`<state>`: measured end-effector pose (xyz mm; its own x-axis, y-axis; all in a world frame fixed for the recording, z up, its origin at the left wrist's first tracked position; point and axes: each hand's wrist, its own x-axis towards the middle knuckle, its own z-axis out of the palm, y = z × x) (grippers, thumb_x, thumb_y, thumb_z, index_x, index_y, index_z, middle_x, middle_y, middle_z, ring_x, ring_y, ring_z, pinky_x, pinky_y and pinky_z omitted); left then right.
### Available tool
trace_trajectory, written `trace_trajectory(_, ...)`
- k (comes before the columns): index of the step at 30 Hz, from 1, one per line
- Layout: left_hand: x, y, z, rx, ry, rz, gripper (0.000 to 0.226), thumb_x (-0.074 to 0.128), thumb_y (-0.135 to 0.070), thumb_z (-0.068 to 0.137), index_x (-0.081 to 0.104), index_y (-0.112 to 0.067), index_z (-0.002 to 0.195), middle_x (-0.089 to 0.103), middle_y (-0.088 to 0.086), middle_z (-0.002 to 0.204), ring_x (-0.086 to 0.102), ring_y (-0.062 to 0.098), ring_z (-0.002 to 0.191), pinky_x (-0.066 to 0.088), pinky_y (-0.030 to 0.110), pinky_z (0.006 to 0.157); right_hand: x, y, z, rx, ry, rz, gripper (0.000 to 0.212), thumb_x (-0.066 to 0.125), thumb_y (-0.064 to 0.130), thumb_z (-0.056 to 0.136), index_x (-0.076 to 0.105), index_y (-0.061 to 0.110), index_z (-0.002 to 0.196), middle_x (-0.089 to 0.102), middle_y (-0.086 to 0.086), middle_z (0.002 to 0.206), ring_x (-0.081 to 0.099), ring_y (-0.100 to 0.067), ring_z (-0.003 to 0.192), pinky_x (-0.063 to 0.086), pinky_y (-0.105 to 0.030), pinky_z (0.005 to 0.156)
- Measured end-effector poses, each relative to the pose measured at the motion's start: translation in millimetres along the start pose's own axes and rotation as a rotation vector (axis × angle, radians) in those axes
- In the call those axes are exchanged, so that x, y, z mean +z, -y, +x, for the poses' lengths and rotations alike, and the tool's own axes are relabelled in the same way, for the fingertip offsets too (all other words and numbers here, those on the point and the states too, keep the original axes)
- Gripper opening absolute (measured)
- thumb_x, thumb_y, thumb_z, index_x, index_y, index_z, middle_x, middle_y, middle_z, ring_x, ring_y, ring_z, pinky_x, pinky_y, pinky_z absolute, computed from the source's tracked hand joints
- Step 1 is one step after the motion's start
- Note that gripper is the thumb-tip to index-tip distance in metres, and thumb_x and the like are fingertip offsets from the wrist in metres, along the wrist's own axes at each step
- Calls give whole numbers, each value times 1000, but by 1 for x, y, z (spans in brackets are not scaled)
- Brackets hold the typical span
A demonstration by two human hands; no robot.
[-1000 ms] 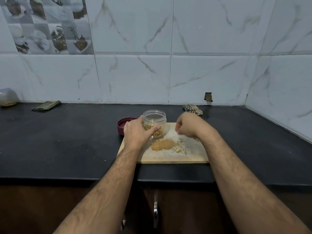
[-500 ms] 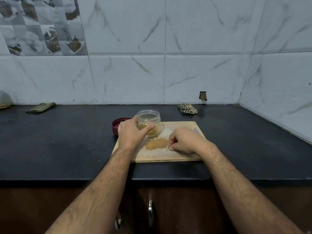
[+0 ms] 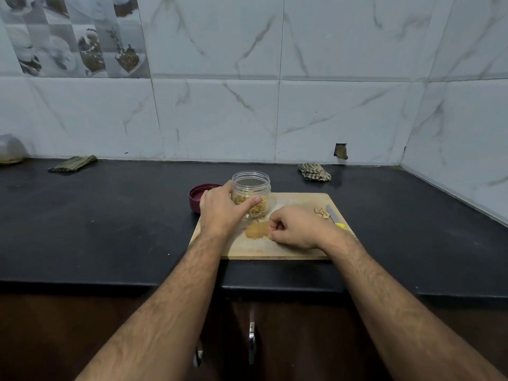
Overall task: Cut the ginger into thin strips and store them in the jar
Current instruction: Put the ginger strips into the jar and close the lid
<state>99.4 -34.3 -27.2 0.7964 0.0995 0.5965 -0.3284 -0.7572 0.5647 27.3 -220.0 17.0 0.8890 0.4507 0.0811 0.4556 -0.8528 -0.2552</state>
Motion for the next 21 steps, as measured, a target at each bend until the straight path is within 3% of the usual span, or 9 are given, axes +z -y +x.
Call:
trace_trajectory(5,0,0,0,-2,-4,-10,69,52,-89,62,66,-33,100,65,-13,72,62,15,85,47,45,94,-1,3,1,-11,3,-79,9,64,17,89,66,20,81,62,9,76,56,-10,72,35,-17,55)
trace_trajectory(8,-1,-1,0,5,-4,-9,70,51,-88,63,66,-32,101,64,-14,71,62,15,84,46,46,94,0,8,2,-5,18,-152,9,63,16,81,62,21,74,63,7,71,52,-9,64,32,-22,51)
trace_trajectory(12,-1,-2,-1,2,0,-10,70,51,-88,62,66,-32,102,65,-13,74,62,15,86,44,45,97,-5,4,8,60,40,-100,8,63,15,77,60,21,72,67,2,76,57,-13,68,44,-28,57)
trace_trajectory(15,-1,0,0,1,-2,-14,66,53,-88,63,65,-35,100,64,-13,74,61,16,87,45,44,95,-28,-10,23,48,-156,28,8,62,13,77,65,18,71,68,5,72,61,-13,68,52,-30,66)
trace_trajectory(19,-1,-1,-1,15,4,-22,65,53,-88,63,65,-39,104,66,-14,77,62,15,88,45,45,94,-55,-8,56,33,-472,197,14,63,12,80,65,22,71,64,11,69,59,-8,68,48,-27,65)
trace_trajectory(21,-1,-1,-1,20,5,-15,66,52,-90,63,65,-40,104,66,-15,78,62,15,89,45,45,94,-55,0,72,32,-501,195,14,64,11,82,68,22,74,63,13,70,62,-11,74,51,-28,70)
